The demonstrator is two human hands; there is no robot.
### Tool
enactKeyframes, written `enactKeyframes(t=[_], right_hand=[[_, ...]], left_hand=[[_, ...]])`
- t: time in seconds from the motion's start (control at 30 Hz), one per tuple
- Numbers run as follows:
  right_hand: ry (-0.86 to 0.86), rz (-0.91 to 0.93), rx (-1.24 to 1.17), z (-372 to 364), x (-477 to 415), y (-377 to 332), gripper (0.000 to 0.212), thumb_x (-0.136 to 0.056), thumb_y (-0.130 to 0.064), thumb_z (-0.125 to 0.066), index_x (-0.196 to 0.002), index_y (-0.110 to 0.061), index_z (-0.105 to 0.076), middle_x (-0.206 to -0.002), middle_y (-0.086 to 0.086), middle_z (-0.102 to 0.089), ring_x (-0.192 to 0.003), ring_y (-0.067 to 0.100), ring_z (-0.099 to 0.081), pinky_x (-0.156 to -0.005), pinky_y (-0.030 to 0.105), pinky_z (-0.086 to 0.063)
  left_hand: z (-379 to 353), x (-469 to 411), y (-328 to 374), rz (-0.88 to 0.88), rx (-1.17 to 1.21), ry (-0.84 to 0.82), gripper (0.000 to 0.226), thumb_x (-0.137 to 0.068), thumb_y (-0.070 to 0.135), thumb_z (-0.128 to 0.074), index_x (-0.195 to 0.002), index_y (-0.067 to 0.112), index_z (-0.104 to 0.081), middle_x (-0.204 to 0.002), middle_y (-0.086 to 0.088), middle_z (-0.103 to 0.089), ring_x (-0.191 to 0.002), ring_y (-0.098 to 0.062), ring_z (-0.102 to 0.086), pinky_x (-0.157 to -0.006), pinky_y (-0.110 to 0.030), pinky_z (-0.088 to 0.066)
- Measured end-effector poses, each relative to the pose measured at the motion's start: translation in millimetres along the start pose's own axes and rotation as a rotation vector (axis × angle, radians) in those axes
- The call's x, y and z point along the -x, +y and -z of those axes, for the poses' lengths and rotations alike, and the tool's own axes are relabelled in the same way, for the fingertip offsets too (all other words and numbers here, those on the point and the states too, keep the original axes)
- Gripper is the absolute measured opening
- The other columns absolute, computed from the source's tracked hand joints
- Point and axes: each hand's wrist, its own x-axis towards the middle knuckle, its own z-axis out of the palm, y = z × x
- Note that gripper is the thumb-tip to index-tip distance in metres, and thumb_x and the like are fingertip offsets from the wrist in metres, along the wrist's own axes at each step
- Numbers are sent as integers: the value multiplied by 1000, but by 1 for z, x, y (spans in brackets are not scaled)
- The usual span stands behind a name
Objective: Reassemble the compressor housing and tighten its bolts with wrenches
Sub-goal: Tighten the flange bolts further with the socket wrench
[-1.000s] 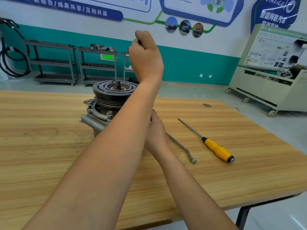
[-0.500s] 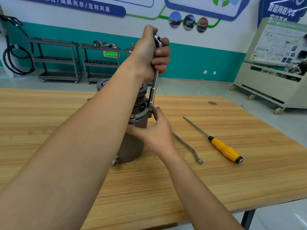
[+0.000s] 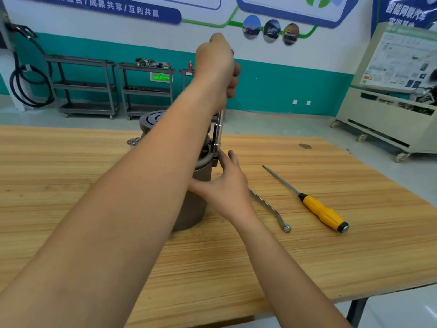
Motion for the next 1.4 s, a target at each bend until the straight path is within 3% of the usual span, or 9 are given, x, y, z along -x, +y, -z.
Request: enactKeyframes(t=[0.2,0.3,0.47,0.53,0.7,1.0,1.17,1.27,1.4], right_hand=[[-15,-15,19,3,0,0,101,-55,-60,-80,-141,-28,-38,-155,-6,-18,-143,12,-5,-114,55,-12],[-47,-45,30,4,0,0,107,-55,-62,-78,-145,-27,-31,-156,-7,-14,-141,12,-3,-114,56,-10],[-67,-37,43,5,1,-3,103,-57,-65,-75,-144,-30,-31,-155,-8,-17,-140,10,-1,-113,59,-6],[-65,-23,48,4,2,-3,100,-59,-65,-74,-143,-31,-33,-154,-8,-19,-139,8,0,-113,59,-5],[-51,-49,36,1,3,-4,107,-58,-63,-76,-147,-25,-28,-155,-5,-19,-142,17,-5,-113,57,-10],[-26,1,-16,2,0,0,96,-54,-60,-79,-137,-29,-43,-149,-5,-33,-142,15,-18,-114,54,-17],[-28,12,-29,2,2,-1,96,-56,-61,-78,-138,-29,-40,-147,-7,-36,-141,15,-23,-113,55,-19],[-33,6,-31,1,2,-1,102,-56,-63,-78,-142,-26,-37,-150,-5,-33,-142,15,-21,-113,54,-18],[-31,16,-33,-1,2,-3,104,-53,-64,-72,-142,-23,-39,-151,-3,-32,-142,15,-19,-113,53,-19]], left_hand=[[11,-20,13,276,-186,-492,40,-97,27,-27,-57,24,-32,-35,11,-22,-29,-4,-15,-34,-18,-14],[4,-19,24,254,-506,-428,39,-97,27,-27,-62,21,-41,-37,11,-32,-32,-5,-30,-45,-17,-31],[-12,-5,29,-188,-1179,-155,32,-99,11,-31,-70,9,-43,-62,-5,-50,-41,-13,-54,-41,-25,-45],[-15,-2,18,-252,-1118,-75,32,-99,6,-31,-67,11,-35,-66,-5,-44,-40,-12,-50,-38,-22,-39],[-14,-2,3,-186,-446,-11,30,-98,20,-31,-68,17,-27,-59,-1,-26,-39,-11,-22,-39,-12,-17],[15,-11,17,-64,-534,-638,47,-100,43,-29,-59,21,-26,-38,12,-24,-33,-5,-15,-33,-16,-15],[3,2,25,-346,-1130,-434,47,-100,41,-33,-67,11,-50,-52,2,-47,-40,-12,-46,-39,-20,-41],[-7,9,17,-642,-1568,-102,36,-101,17,-32,-69,4,-40,-61,-6,-37,-51,-23,-36,-46,-31,-27],[-16,11,-11,-641,-1095,163,44,-98,22,-37,-57,14,-22,-59,-1,-28,-52,-15,-27,-53,-29,-16]])
